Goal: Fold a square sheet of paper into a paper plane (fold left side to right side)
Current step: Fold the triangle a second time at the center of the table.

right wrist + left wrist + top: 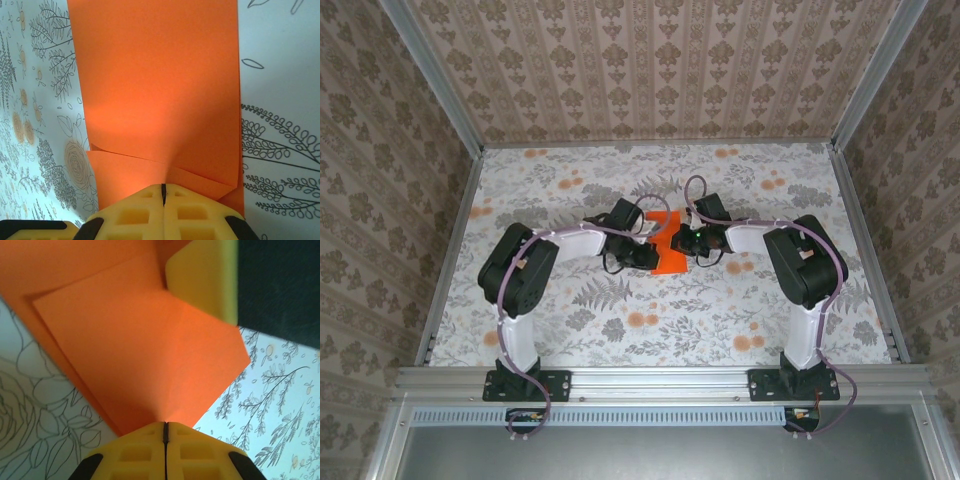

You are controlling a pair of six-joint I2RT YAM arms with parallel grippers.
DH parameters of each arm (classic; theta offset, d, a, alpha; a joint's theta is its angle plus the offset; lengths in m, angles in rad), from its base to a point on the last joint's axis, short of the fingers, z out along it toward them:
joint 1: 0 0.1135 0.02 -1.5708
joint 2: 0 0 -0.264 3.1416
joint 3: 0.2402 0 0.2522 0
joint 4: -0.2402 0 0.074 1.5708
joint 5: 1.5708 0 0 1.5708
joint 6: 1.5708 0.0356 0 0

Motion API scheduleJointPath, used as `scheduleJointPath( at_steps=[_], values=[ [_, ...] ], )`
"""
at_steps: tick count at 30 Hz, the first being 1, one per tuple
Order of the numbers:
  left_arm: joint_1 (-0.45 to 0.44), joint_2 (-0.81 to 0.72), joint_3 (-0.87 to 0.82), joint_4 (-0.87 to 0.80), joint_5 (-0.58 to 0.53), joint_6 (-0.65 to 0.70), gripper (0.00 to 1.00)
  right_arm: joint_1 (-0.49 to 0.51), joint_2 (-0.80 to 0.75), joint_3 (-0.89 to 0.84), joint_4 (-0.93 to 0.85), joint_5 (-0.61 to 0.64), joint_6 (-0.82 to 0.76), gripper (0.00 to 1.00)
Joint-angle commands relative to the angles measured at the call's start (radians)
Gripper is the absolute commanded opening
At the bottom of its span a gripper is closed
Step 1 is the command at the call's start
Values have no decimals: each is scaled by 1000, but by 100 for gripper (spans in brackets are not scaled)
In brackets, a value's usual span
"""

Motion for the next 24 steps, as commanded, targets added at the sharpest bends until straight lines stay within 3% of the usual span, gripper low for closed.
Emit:
scheduleJointPath(
  at_steps=[1,12,24],
  values=[
    [-9,38,47,-26,33,20,7,-1,32,-25,-41,20,3,0],
    [-11,122,130,-57,34,48,6,0,31,-22,-51,23,-2,0],
    [0,62,-9,-21,17,24,6,-6,29,-16,-80,37,-20,0]
  ],
)
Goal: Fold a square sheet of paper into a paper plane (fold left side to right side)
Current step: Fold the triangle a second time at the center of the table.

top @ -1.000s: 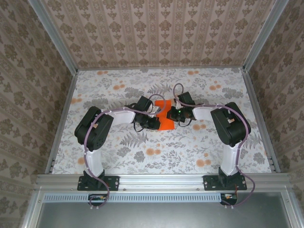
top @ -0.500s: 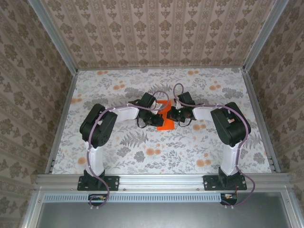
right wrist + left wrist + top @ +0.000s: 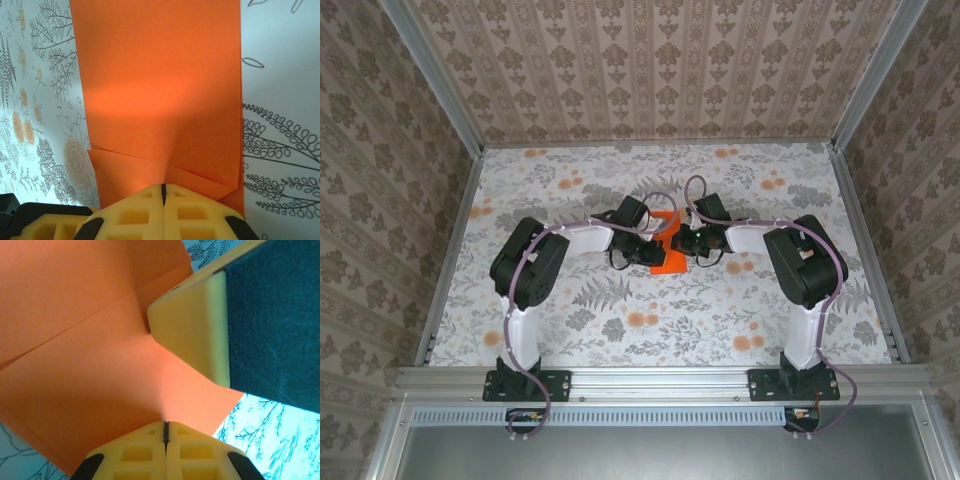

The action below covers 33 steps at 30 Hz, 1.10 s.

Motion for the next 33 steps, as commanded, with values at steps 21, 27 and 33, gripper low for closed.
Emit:
scheduleJointPath(
  at_steps=[21,27,33],
  values=[
    [92,-251,-237,-8,40,-14,12,-12,-38,-2,-51,16,-31,1],
    [127,-253,-204,39,71,-33,32,-31,-143,-23,-90,65,-80,16],
    [134,-167,-120,92,95,-54,48,-50,-248,-131,-69,119,-75,35]
  ],
)
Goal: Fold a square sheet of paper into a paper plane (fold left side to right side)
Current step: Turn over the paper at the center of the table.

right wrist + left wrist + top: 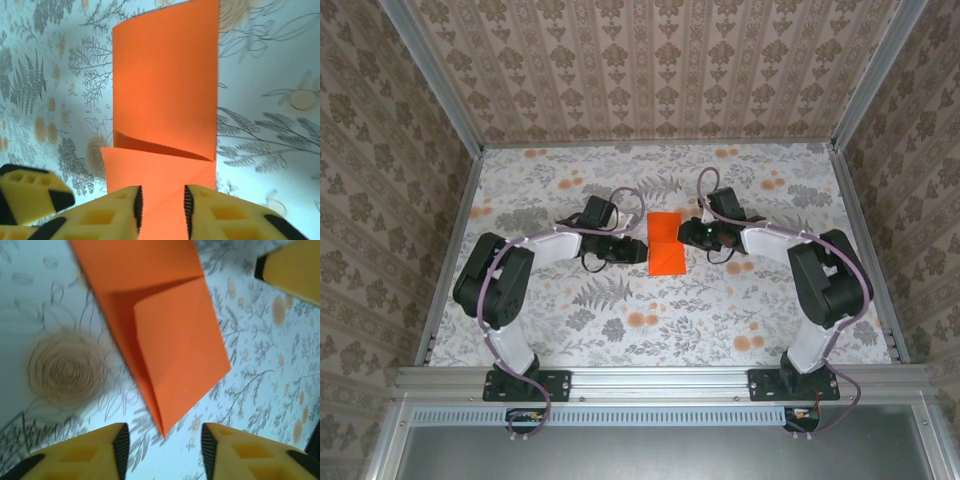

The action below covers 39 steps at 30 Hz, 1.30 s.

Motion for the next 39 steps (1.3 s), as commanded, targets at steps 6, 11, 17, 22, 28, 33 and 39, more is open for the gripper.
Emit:
scheduleJointPath(
  at_steps=[6,11,17,22,28,33,39],
  values=[
    [11,139,133,47,34,-15,51,-11,-118,-174,69,24,44,50],
    [13,193,170,54,34,-21,50,-10,-172,-245,116,-9,84,58],
    [13,211,177,79,82,-32,33,-9,-198,-277,112,-29,88,63],
    [13,206,171,82,76,-30,18,-6,-174,-280,143,-67,110,66],
    [17,145,138,81,47,-13,10,9,-122,-247,195,-115,148,66],
    [23,113,115,85,16,-12,10,22,-69,-205,237,-149,175,66],
    [25,108,104,88,15,-17,10,41,9,-143,278,-181,199,65]
  ],
)
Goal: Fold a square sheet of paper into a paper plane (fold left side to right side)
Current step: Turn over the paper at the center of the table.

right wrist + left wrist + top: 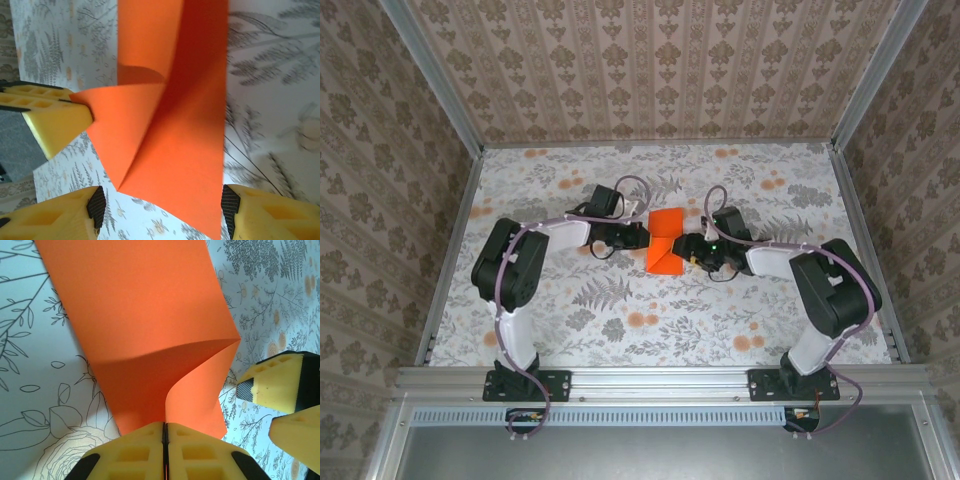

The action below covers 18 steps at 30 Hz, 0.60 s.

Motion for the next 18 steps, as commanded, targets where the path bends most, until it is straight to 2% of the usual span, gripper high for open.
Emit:
scheduleJointPath(
  at_steps=[1,6,11,15,18],
  values=[
    [6,-28,-17,9,-10,16,10,15,53,56,59,-48,32,65],
    [8,-31,-19,10,-12,15,10,28,128,123,87,-64,55,62],
    [9,-37,-25,15,-14,12,11,36,197,171,116,-81,90,52],
    [16,-51,-38,27,-10,3,14,37,226,182,150,-96,112,37],
    [29,-74,-56,41,-4,-10,27,36,221,183,163,-99,107,21]
  ],
)
